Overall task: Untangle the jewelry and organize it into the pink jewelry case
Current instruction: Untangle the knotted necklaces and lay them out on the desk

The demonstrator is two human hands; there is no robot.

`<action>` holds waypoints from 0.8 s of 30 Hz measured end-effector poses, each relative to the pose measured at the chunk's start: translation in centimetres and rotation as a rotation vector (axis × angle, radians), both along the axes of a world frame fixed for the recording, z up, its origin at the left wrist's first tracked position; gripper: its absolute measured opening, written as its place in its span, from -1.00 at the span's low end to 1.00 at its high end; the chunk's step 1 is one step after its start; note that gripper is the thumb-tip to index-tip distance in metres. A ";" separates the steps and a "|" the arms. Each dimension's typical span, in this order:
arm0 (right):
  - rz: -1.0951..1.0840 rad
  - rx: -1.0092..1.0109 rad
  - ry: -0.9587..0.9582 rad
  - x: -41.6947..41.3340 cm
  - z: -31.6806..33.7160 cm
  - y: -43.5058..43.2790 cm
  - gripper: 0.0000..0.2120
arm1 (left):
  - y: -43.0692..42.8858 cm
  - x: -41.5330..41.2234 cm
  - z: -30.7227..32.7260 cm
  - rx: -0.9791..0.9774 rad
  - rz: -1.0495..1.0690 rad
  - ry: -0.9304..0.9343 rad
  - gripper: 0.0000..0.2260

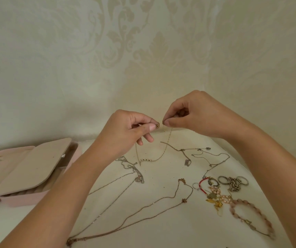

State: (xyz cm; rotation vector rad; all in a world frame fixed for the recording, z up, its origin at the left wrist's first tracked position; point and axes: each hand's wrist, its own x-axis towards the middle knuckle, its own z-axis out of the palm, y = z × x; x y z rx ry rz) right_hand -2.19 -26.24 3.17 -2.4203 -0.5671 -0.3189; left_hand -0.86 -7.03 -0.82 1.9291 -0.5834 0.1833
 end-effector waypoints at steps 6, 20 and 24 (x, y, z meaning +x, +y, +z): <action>0.012 0.006 0.037 0.2 -0.2 0.0 -0.92 | -0.3 -0.4 -0.2 0.114 0.049 -0.066 -0.91; 0.033 -0.015 0.031 0.0 -0.2 0.1 -0.93 | -1.0 -1.0 0.0 0.191 0.142 -0.100 -0.86; 0.029 0.008 0.027 0.0 -0.2 0.2 -0.93 | -1.2 -1.3 0.1 0.167 0.155 -0.123 -0.91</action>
